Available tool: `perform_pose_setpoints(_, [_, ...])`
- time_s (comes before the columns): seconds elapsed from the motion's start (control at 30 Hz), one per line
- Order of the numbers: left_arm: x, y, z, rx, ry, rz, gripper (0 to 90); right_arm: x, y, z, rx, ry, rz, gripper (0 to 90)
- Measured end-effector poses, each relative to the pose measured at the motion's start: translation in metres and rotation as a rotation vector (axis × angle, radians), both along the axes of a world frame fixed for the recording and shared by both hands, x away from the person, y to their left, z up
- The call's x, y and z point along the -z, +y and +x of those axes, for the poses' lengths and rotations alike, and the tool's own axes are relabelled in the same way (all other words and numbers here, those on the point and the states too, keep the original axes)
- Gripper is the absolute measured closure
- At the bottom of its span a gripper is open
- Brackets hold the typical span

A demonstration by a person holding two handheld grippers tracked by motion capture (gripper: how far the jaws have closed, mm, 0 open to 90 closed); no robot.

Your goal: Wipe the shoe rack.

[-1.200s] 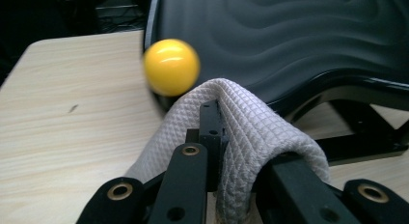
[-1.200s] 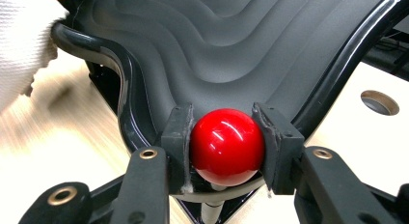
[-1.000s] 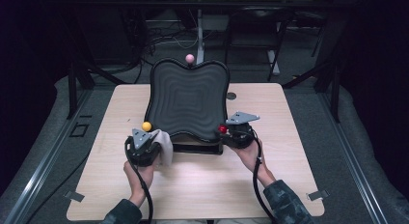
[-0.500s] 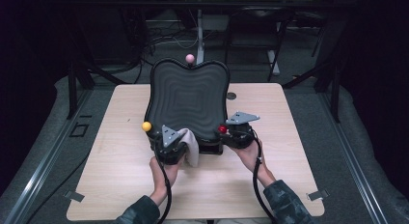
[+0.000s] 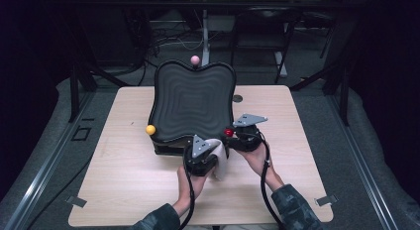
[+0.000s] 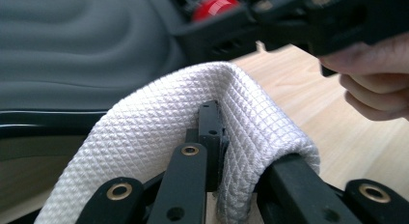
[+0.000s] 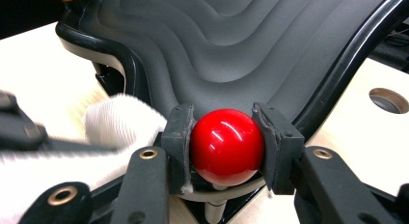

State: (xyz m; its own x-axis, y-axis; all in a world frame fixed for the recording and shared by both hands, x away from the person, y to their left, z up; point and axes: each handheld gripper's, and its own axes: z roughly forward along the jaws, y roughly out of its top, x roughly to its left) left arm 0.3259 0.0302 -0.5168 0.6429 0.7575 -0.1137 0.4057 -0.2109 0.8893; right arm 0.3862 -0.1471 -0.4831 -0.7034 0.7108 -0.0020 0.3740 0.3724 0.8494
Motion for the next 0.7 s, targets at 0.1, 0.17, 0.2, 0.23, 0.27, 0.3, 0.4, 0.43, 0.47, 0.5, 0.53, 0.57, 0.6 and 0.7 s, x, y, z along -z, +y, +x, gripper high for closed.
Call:
perform_pose_setpoints(0.1, [0.005,-0.009,0.000,0.024,0.011,0.006,84.5,0.000,0.000,0.000,0.002,0.000,-0.003,60.1])
perform_pose_setpoints(0.17, [0.008,-0.010,-0.001,0.041,0.008,0.013,84.2,0.000,0.000,0.000,0.000,0.000,-0.001,60.1])
perform_pose_setpoints(0.2, [0.009,-0.009,-0.001,0.046,0.007,0.017,84.1,0.000,0.000,0.000,0.000,0.000,-0.003,60.1])
perform_pose_setpoints(0.23, [0.009,-0.007,-0.002,0.048,0.011,0.022,83.9,0.000,-0.001,0.000,0.001,0.000,-0.003,60.1])
perform_pose_setpoints(0.27, [0.010,-0.005,-0.002,0.048,0.016,0.021,83.6,0.000,-0.001,0.000,0.002,0.000,-0.004,60.1])
perform_pose_setpoints(0.3, [0.010,-0.002,-0.003,0.046,0.022,0.019,83.5,0.000,-0.001,0.000,0.003,0.000,-0.004,60.1])
perform_pose_setpoints(0.4, [0.009,0.010,-0.004,0.037,0.034,0.028,83.2,-0.001,-0.003,0.001,0.004,0.000,-0.007,60.1])
perform_pose_setpoints(0.43, [0.008,0.014,-0.005,0.032,0.036,0.029,83.2,-0.001,-0.004,0.001,0.006,0.002,-0.006,60.1])
perform_pose_setpoints(0.47, [0.007,0.019,-0.006,0.029,0.037,0.032,83.3,-0.001,-0.004,0.001,0.008,0.003,-0.009,60.1])
perform_pose_setpoints(0.5, [0.006,0.023,-0.007,0.026,0.037,0.039,83.3,-0.001,-0.005,0.001,0.003,0.003,-0.009,60.1])
perform_pose_setpoints(0.53, [0.006,0.026,-0.008,0.025,0.038,0.045,83.3,-0.001,-0.005,0.001,0.006,0.002,-0.010,60.1])
perform_pose_setpoints(0.57, [0.006,0.032,-0.009,0.016,0.041,0.046,83.4,-0.001,-0.005,0.001,0.009,0.002,-0.011,60.1])
perform_pose_setpoints(0.6, [0.006,0.036,-0.010,0.011,0.045,0.052,83.6,-0.001,-0.005,0.001,0.011,-0.003,-0.013,60.2])
perform_pose_setpoints(0.7, [0.009,0.057,-0.009,-0.024,0.064,0.075,84.6,-0.001,-0.005,0.001,0.018,-0.007,-0.023,60.2])
